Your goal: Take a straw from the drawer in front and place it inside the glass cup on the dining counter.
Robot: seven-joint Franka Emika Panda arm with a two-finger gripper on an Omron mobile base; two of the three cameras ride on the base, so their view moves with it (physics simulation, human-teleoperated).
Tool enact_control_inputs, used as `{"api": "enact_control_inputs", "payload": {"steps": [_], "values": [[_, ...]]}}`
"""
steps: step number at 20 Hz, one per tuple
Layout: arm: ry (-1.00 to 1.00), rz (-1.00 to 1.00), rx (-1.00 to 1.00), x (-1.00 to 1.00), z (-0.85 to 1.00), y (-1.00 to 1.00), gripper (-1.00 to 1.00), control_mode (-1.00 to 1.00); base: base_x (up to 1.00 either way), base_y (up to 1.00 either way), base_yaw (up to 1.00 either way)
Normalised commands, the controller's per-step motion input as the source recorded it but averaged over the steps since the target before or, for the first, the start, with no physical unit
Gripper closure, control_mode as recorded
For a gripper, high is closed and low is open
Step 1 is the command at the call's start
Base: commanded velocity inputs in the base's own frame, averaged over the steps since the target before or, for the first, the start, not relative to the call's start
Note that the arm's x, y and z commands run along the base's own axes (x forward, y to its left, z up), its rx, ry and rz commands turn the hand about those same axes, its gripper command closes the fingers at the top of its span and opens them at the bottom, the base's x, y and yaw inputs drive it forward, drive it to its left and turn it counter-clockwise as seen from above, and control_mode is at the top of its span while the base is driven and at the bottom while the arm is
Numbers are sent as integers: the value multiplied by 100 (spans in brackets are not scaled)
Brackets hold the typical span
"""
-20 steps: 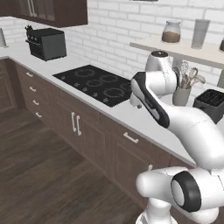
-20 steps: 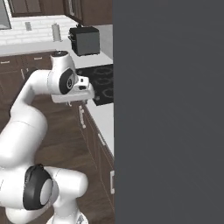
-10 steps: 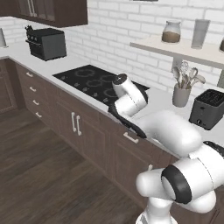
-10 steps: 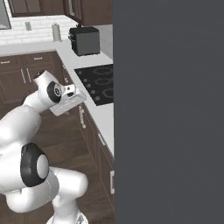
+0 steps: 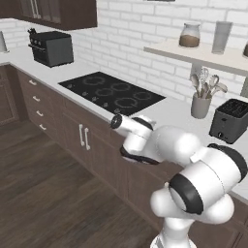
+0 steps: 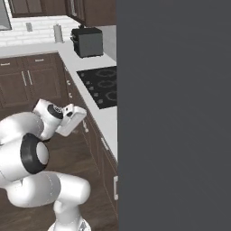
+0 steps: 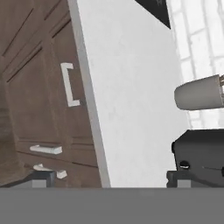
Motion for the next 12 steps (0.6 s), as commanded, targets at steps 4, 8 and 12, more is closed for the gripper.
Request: {"api": "enact_control_inputs", "payload": {"steps": [4,8,12], "values": [[0,-1,-23,10,-92,1,-100,-100,0,0,0],[-1,0,-22,16,-78,0,-100,-100,0,0,0],[-7,0,-20,26,-66,0,-100,-100,0,0,0]]}}
